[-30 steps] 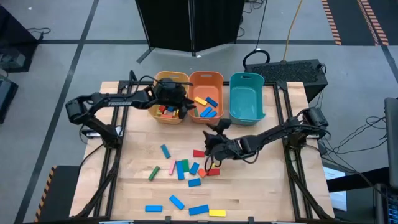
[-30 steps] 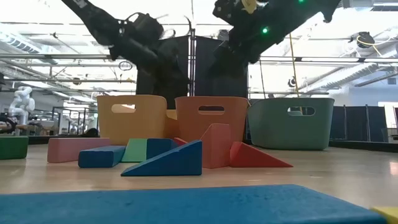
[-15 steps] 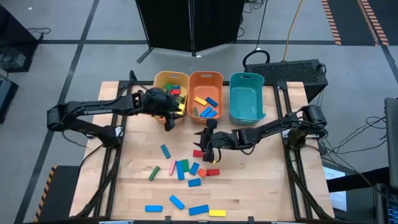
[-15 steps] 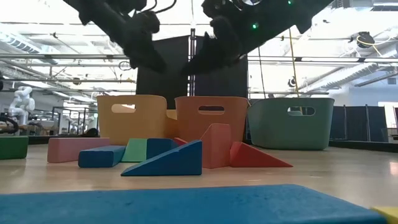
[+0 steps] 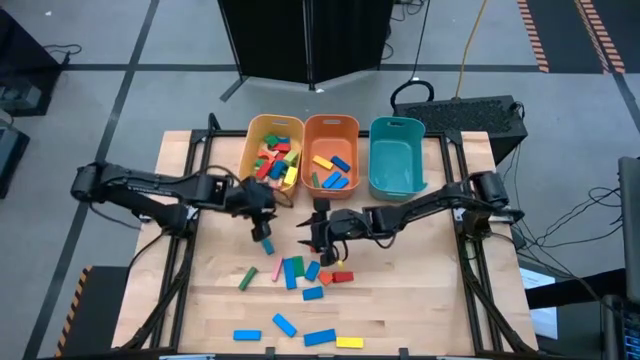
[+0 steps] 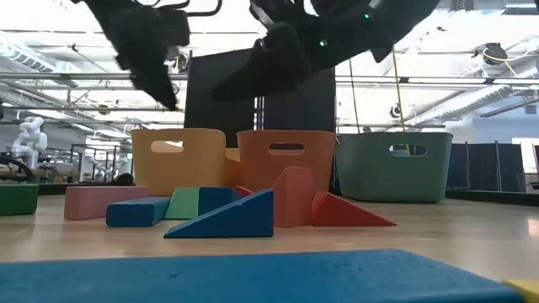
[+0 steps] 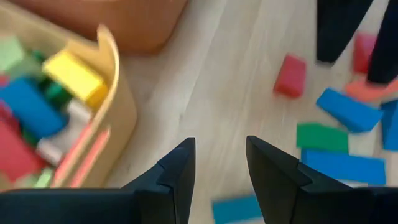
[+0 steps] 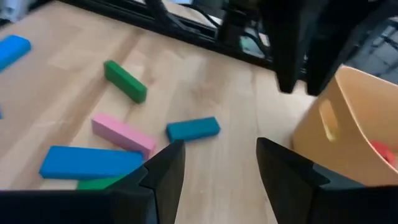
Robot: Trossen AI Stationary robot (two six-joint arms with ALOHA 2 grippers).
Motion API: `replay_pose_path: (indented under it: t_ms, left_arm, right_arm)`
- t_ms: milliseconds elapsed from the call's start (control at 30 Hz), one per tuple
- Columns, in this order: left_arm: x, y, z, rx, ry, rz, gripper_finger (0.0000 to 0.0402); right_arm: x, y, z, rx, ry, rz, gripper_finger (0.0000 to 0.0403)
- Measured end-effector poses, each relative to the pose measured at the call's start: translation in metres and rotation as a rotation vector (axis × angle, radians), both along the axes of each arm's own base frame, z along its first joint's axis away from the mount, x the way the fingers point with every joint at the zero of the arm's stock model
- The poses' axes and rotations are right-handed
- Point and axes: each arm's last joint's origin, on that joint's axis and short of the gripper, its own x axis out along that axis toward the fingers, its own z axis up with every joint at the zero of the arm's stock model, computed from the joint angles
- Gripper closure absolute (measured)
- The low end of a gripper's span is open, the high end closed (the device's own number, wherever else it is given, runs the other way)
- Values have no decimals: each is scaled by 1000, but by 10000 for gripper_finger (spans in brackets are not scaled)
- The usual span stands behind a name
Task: Sort blocks by size
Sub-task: Put the pink rectangle block into the orange bin
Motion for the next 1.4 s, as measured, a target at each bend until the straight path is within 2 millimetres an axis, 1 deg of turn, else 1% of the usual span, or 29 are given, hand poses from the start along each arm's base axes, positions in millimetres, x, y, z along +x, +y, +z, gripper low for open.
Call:
replay_pose_path:
  t_ms: [167, 367, 667, 800, 933, 1100, 1233, 1400]
  left_arm:
    - [-11, -23, -2, 44, 55, 33, 258]
    - [-18, -48, -2, 26, 54, -1, 258]
    - [-31, -77, -6, 16, 65, -89, 258]
    - [-37, -88, -10, 0, 70, -115, 258]
    - [-44, -96, -17, -19, 79, -117, 258]
    - [-49, -99, -26, -35, 100, -93, 258]
    - [-49, -99, -26, -44, 91, -78, 258]
    - [-47, -101, -25, -60, 61, -80, 258]
  right_arm:
    - [13, -3, -3, 18, 31, 98, 215]
    - [35, -9, -17, 20, 88, 157, 215]
    - [70, -5, -33, -4, 190, 259, 215]
    - [78, -3, -40, 7, 195, 308, 215]
    - [83, -1, -42, 13, 188, 350, 215]
    - [92, 0, -50, -2, 181, 373, 215]
    - [98, 2, -61, 13, 209, 422, 215]
    - [99, 1, -62, -10, 236, 437, 215]
